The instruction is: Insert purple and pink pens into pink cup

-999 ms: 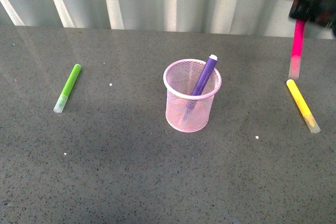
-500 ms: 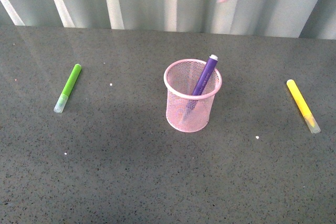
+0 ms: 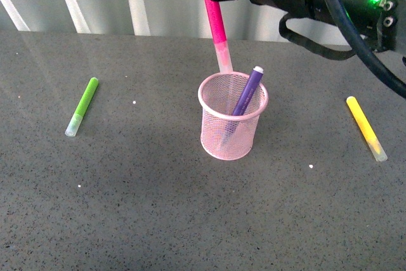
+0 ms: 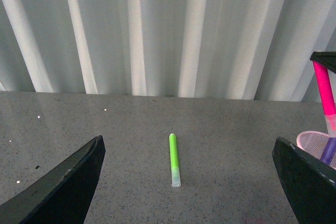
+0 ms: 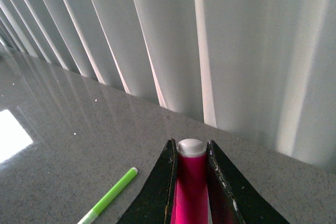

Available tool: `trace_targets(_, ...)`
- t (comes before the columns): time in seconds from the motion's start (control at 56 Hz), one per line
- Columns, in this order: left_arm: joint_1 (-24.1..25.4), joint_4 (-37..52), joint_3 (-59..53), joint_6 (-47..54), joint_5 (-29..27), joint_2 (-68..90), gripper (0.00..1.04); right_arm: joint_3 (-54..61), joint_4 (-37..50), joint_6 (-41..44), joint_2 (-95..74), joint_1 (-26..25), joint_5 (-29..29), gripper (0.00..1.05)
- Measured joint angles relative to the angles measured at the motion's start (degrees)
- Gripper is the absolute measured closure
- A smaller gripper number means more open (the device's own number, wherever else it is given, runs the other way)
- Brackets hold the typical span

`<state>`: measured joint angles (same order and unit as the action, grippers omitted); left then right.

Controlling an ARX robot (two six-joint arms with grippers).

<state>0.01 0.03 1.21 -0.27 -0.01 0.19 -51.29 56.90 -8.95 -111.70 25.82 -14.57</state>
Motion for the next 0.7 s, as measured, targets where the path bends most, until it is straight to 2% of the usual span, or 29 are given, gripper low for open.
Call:
trace_targets(0.66, 0.0, 0.0, 0.0, 0.0, 0.0, 0.0, 0.07, 3.0, 3.1, -1.6, -1.9, -1.1, -1.0, 0.93)
trace_targets(0.696, 0.0, 0.0, 0.0, 0.0, 0.0, 0.0, 0.07, 3.2, 3.1, -1.6, -1.9, -1.2, -1.0, 0.85)
